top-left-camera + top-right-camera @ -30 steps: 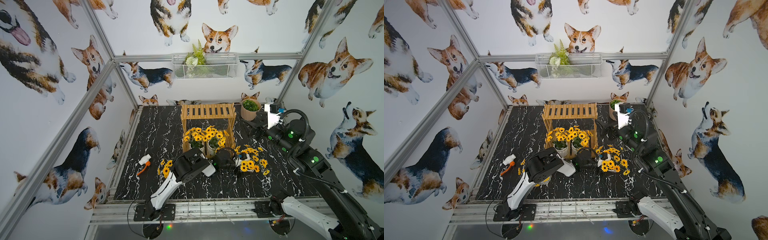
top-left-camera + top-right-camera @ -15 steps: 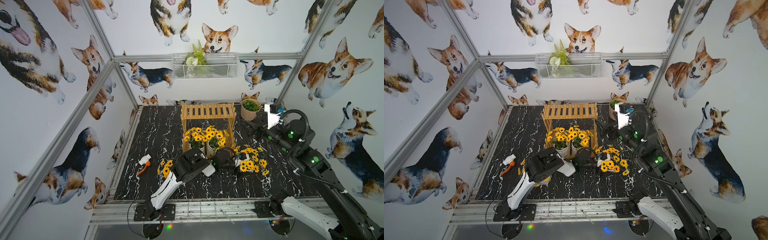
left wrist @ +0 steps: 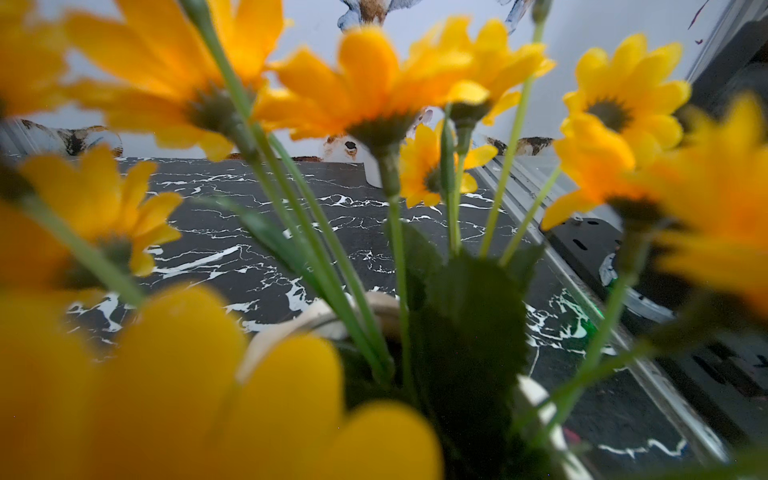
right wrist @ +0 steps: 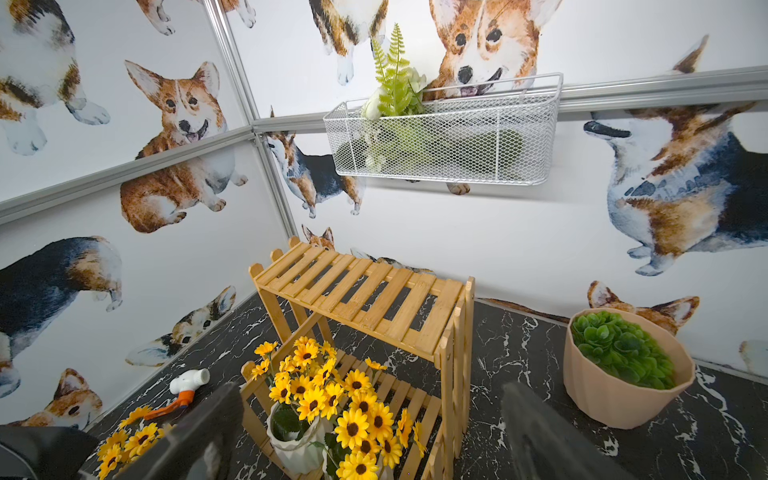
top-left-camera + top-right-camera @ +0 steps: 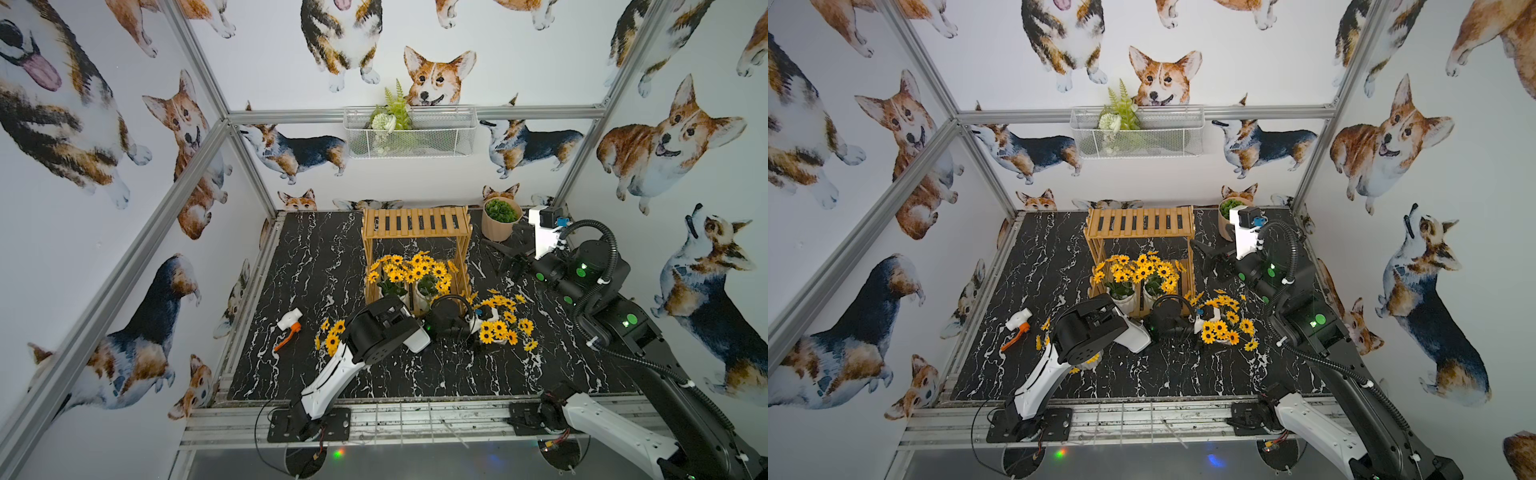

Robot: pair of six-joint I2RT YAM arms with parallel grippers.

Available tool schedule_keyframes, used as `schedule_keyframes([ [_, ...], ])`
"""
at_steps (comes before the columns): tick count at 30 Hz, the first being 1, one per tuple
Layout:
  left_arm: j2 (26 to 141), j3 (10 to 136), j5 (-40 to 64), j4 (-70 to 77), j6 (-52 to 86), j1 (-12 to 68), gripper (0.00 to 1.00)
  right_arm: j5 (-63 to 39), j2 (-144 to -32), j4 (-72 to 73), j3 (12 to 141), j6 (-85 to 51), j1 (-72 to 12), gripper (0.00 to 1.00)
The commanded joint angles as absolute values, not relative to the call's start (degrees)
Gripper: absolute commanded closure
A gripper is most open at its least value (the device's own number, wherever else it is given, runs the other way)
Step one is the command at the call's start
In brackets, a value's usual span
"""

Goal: Take the sunflower pots off the shelves
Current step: Place the sunflower pot at the center of the board.

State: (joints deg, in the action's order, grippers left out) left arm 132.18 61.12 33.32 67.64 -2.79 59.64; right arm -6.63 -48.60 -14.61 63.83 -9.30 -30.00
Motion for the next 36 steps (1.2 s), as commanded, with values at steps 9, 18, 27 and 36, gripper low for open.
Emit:
schedule_keyframes([
  [9, 132.1, 60.3, 33.8, 66.3, -3.3, 59.4, 0.00, -6.6, -48.4, -14.2, 63.7, -9.8, -30.1, 0.00],
  [18, 130.0, 58.2, 33.2, 66.7, -4.5, 59.1, 0.00, -6.5, -48.3, -14.2, 63.4, -9.7, -30.1, 0.00],
  [27, 126.4, 54.3, 33.4, 66.2, -6.2, 58.9, 0.00, -6.5, -48.3, -14.0, 63.2, -9.6, -30.1, 0.00],
  [36, 122.7, 49.4, 32.1, 66.7, -7.1, 58.8, 0.00, -6.7, -48.6, -13.8, 63.1, -9.7, -30.1, 0.00],
])
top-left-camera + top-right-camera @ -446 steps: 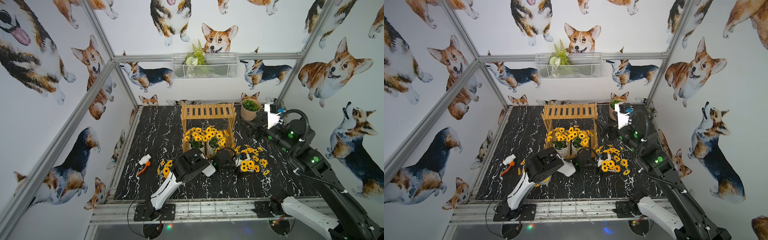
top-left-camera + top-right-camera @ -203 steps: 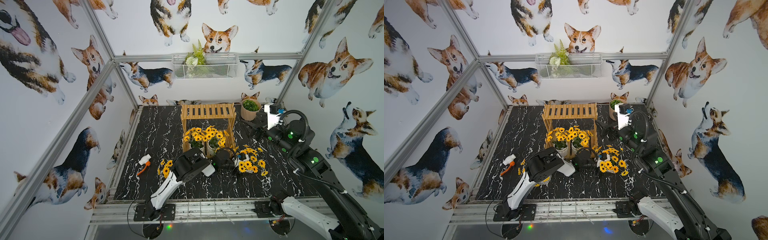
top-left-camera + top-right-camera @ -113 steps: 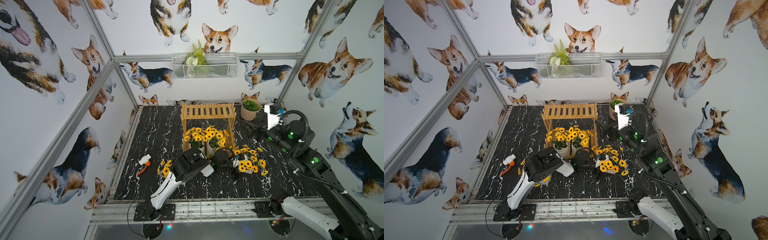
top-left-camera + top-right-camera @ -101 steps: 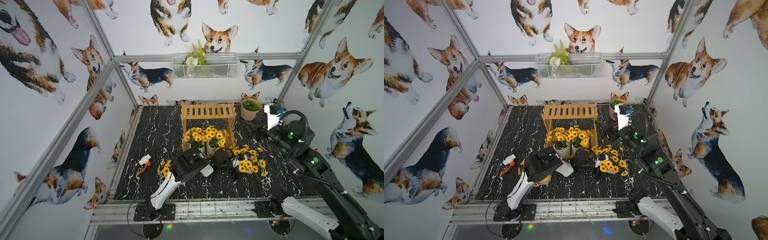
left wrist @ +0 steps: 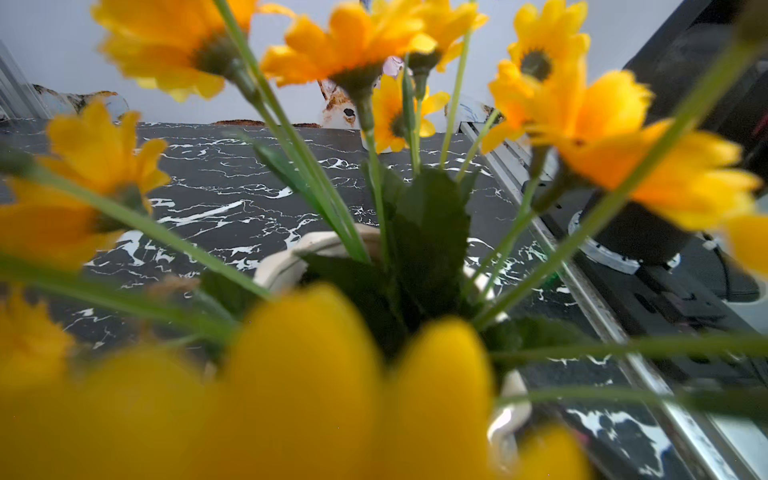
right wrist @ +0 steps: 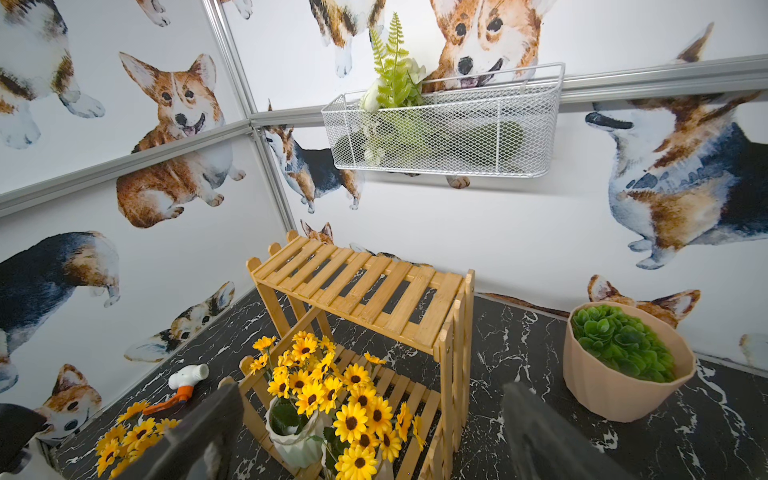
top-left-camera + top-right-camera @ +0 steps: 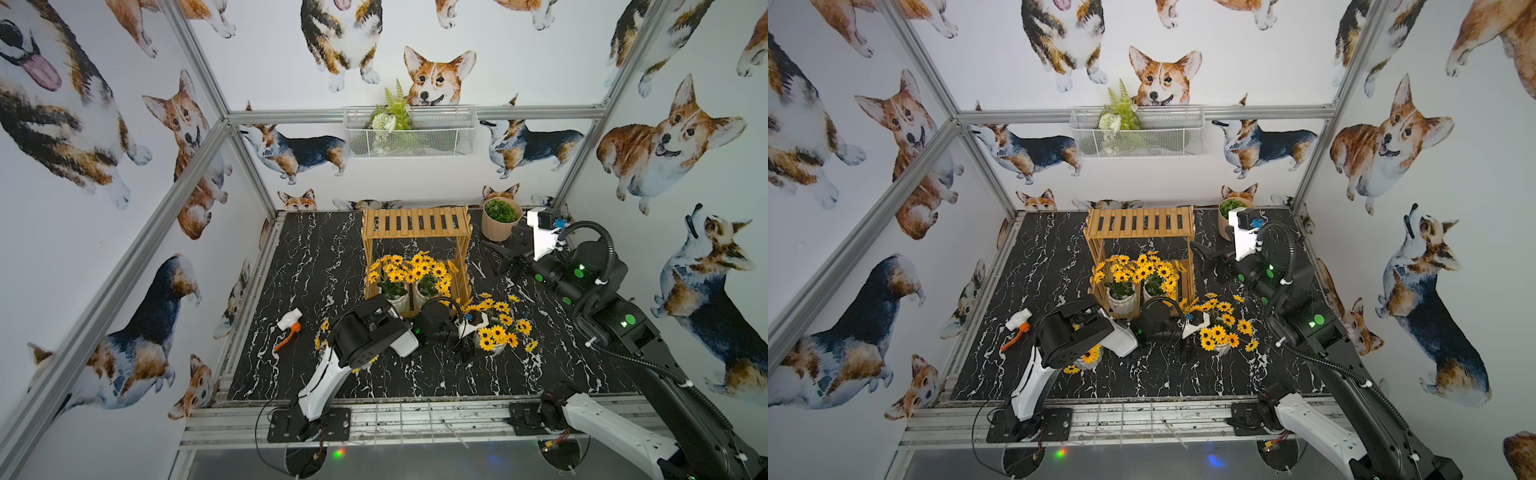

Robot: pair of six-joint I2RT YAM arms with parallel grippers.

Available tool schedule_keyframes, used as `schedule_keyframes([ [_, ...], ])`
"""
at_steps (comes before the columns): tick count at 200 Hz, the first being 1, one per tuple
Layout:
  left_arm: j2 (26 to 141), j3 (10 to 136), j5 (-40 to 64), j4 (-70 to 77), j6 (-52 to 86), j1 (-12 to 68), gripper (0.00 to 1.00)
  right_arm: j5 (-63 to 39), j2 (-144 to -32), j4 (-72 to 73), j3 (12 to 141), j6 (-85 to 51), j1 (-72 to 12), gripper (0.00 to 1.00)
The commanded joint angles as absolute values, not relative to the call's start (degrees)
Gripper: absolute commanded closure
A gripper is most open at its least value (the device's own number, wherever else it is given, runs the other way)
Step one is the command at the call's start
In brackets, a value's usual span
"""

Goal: Take the sunflower pots off the shelves
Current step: Place the sunflower pot at the center of the board.

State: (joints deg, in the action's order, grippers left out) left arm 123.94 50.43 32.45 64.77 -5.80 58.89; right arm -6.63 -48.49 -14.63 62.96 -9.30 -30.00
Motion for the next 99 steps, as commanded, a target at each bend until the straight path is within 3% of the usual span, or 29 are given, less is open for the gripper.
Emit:
schedule_keyframes([
  [1, 122.4, 49.4, 31.7, 66.9, -7.2, 58.7, 0.00, -6.7, -48.7, -13.7, 63.0, -9.6, -30.1, 0.00],
  [99, 118.1, 44.2, 29.1, 67.7, -7.9, 55.3, 0.00, -6.6, -48.5, -13.8, 62.6, -9.4, -30.1, 0.00],
])
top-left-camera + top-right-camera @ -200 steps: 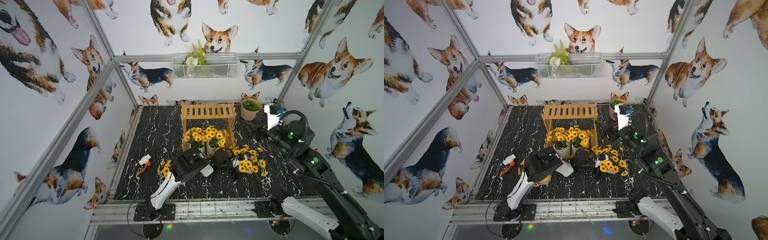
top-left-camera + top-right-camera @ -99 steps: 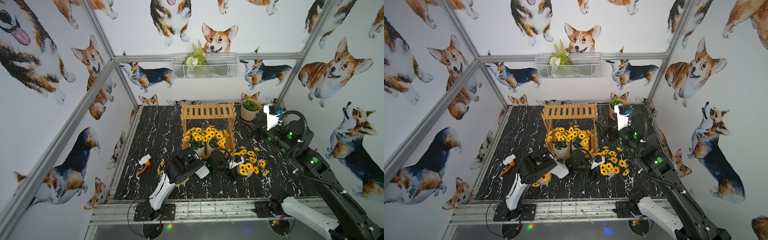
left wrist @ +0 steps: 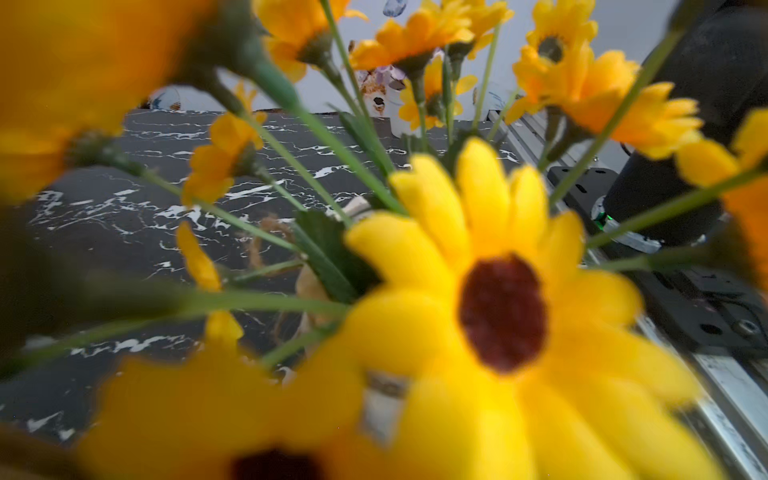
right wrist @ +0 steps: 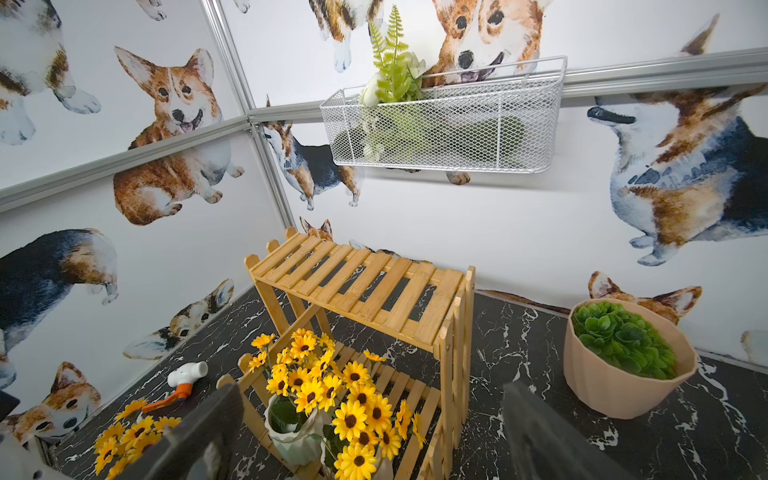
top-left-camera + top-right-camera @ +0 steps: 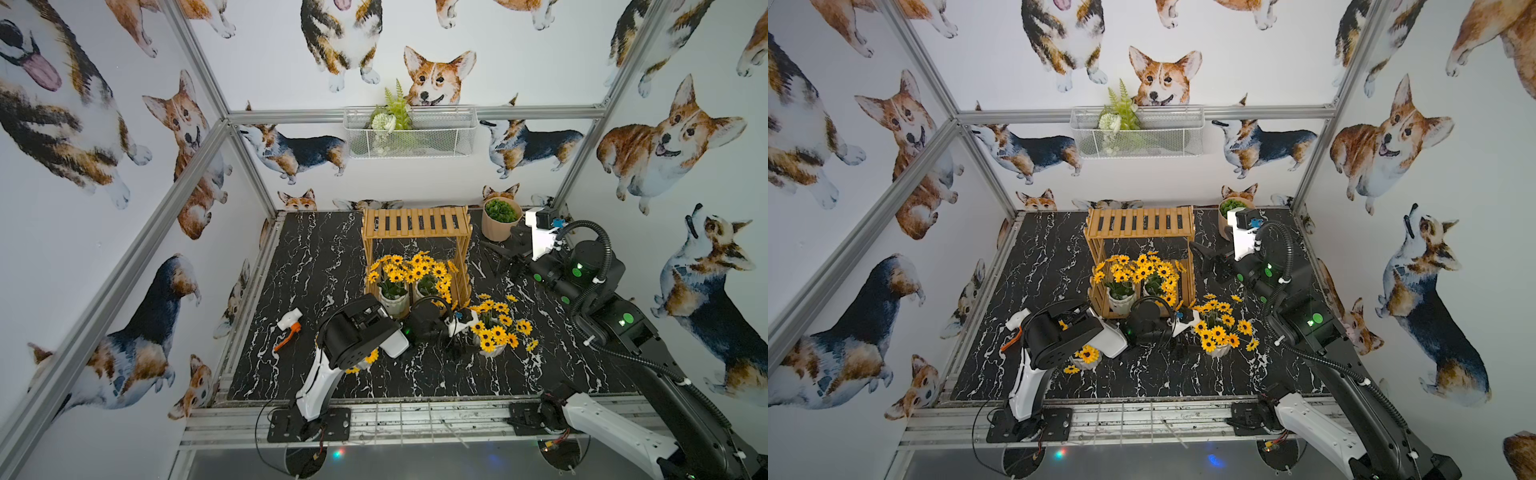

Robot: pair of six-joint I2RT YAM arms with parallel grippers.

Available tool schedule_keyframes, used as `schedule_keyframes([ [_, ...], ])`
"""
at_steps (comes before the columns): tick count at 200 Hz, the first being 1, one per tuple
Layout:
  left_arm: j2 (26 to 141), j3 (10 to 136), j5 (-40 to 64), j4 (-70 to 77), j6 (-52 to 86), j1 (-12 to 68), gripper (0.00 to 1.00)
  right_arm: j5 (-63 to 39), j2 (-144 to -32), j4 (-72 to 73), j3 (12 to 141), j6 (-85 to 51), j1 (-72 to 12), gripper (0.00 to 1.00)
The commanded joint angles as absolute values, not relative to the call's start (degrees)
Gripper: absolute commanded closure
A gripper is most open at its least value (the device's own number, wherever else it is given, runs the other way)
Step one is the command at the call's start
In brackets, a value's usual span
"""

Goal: Take the sunflower pots off the shelves
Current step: Place the sunflower pot at the center of the board, then pick up the sunflower pot from the shelf.

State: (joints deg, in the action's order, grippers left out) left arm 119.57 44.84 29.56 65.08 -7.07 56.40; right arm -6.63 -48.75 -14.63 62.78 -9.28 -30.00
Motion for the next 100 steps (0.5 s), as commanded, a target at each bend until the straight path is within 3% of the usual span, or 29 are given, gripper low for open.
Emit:
schedule_keyframes([
  [1, 118.0, 44.2, 29.1, 67.7, -7.9, 55.3, 0.00, -6.5, -48.4, -13.8, 62.6, -9.4, -30.1, 0.00],
  [100, 114.2, 42.1, 28.9, 67.0, -8.5, 54.8, 0.00, -6.3, -48.0, -13.7, 61.6, -9.4, -30.1, 0.00],
])
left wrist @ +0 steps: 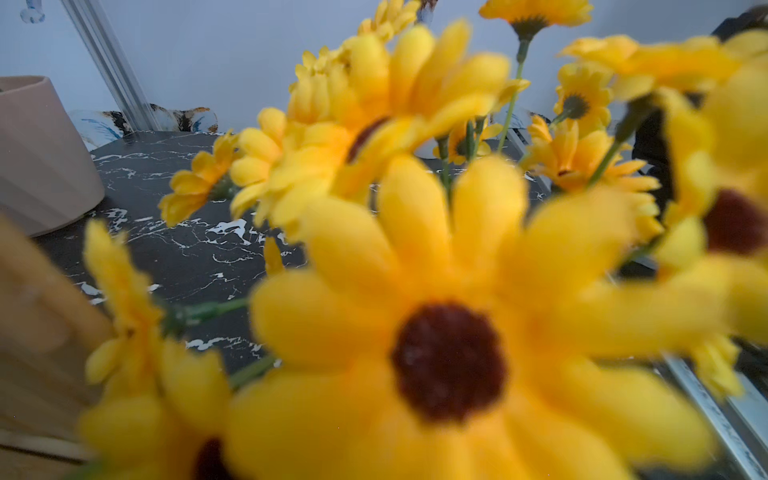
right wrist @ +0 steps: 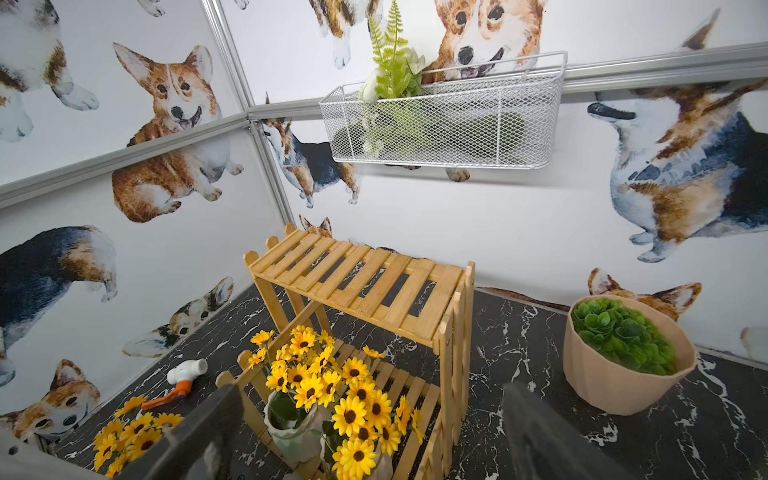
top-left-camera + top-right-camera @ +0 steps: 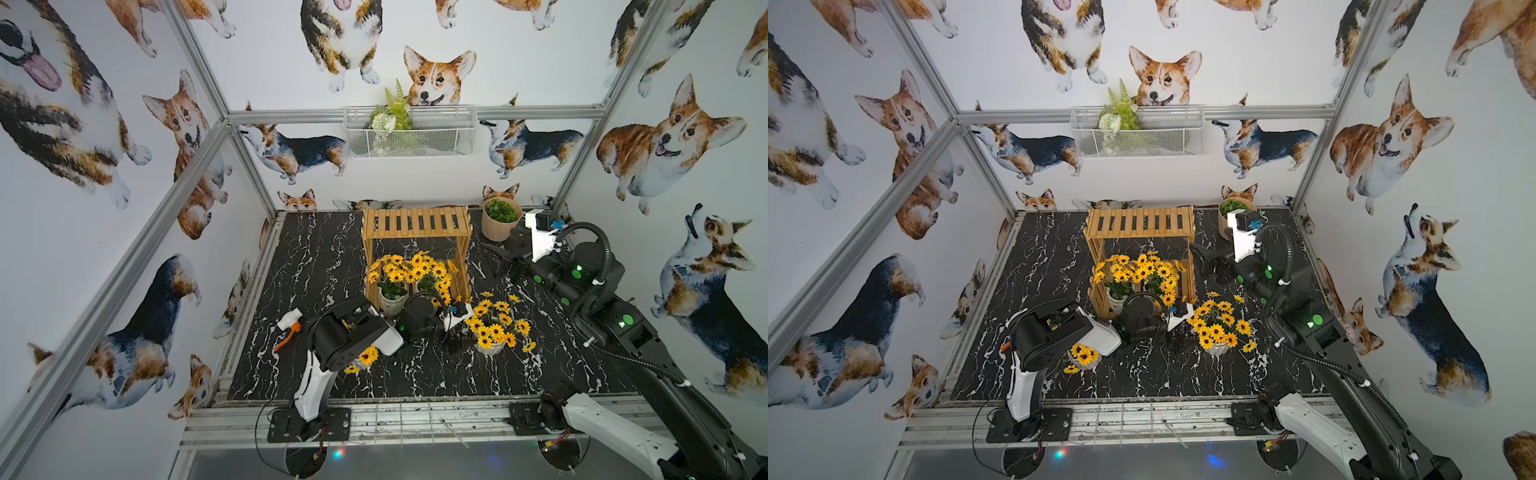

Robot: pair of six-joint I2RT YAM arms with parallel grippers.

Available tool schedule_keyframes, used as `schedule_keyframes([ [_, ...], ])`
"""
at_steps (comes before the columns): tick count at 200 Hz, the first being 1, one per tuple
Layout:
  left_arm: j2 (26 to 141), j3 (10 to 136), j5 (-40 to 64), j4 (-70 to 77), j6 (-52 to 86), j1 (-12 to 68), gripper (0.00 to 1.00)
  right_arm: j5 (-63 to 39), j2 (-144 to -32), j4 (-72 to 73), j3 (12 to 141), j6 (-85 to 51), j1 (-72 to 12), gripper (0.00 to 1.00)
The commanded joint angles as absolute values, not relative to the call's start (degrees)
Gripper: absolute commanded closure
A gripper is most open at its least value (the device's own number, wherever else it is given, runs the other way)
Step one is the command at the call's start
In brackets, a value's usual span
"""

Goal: Take the sunflower pots off the shelves
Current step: Pick up the sunflower pot from the shelf.

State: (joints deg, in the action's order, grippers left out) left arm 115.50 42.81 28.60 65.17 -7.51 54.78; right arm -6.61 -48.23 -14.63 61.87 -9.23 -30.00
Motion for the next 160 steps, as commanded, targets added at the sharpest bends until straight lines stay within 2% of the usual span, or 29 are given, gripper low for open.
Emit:
schedule_keyframes([
  [1, 114.1, 42.0, 28.9, 67.0, -8.5, 54.8, 0.00, -6.3, -48.0, -13.7, 61.6, -9.4, -30.1, 0.00],
  [74, 108.5, 39.5, 28.0, 65.5, -10.1, 54.7, 0.00, -6.6, -47.9, -13.5, 61.1, -9.6, -30.1, 0.00],
  [160, 98.2, 40.1, 27.6, 55.8, -15.3, 54.7, 0.00, -8.2, -47.7, -14.5, 61.3, -8.9, -30.1, 0.00],
])
